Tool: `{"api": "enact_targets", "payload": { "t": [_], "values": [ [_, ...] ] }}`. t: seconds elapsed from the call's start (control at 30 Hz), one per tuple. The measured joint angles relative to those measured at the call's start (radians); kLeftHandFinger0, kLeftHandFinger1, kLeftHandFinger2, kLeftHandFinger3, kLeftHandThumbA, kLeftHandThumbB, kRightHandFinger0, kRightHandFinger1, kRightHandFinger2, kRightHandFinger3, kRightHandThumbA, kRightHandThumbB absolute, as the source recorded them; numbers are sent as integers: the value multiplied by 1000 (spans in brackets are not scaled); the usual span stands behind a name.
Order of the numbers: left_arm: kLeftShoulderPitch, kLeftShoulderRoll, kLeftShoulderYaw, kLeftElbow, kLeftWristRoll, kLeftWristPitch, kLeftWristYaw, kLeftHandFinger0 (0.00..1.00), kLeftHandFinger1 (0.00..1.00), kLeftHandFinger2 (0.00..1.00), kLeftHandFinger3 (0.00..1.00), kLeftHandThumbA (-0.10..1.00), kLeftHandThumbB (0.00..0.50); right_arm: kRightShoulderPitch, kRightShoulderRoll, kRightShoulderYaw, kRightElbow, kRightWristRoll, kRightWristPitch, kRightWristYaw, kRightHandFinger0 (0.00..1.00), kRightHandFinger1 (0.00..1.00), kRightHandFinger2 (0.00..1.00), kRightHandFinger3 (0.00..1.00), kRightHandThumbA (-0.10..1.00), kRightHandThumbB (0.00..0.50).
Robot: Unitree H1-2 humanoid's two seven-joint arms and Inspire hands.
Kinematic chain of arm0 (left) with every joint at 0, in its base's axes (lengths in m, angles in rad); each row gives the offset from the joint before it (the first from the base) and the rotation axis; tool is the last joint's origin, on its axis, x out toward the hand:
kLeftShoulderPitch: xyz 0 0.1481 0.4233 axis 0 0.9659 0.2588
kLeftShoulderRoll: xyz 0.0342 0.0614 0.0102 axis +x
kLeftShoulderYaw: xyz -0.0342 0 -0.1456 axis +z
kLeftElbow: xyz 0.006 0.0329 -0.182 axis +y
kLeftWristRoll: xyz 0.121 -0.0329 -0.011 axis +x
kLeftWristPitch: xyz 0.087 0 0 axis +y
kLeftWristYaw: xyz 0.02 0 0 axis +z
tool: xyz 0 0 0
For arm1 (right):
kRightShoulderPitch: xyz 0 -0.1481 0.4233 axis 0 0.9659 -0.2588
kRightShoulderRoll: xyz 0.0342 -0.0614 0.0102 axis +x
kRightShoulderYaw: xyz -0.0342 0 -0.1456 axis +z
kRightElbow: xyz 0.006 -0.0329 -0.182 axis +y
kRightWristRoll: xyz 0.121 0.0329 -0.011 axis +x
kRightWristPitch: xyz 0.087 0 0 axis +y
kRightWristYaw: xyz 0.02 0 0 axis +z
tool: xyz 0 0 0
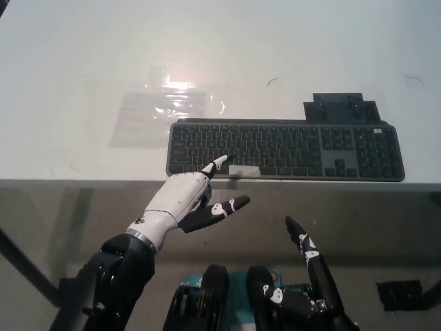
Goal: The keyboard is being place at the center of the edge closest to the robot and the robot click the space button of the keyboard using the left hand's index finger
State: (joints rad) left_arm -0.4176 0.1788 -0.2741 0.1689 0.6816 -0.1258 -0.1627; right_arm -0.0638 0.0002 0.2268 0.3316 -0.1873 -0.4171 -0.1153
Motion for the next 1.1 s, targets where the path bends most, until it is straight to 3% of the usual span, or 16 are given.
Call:
{"api": "enact_targets", "payload": {
  "t": [0.37, 0.63, 0.8, 1.1],
  "values": [
    [-8, 0, -24, 63, 15, 4, 13, 0, 100, 212, 1000, 1000, 360, -1, 0, 4, 0, 0, -1, -1, 1000, 1000, 1000, 1000, 1000, 351],
    [-24, 0, -31, 84, 16, 9, 14, 0, 99, 226, 1000, 1000, 352, -2, 0, 6, 1, 0, -1, -1, 1000, 1000, 1000, 1000, 1000, 344],
    [-53, 0, -34, 93, 16, 13, 14, 0, 118, 251, 1000, 1000, 391, -2, 0, 7, 1, 0, -1, -1, 1000, 1000, 1000, 1000, 1000, 337],
    [-90, 0, -48, 111, 17, 32, 14, 0, 161, 295, 1000, 1000, 387, -3, -2, 8, 1, 0, -1, -2, 1000, 1000, 1000, 1000, 1000, 339]
  ]
}}
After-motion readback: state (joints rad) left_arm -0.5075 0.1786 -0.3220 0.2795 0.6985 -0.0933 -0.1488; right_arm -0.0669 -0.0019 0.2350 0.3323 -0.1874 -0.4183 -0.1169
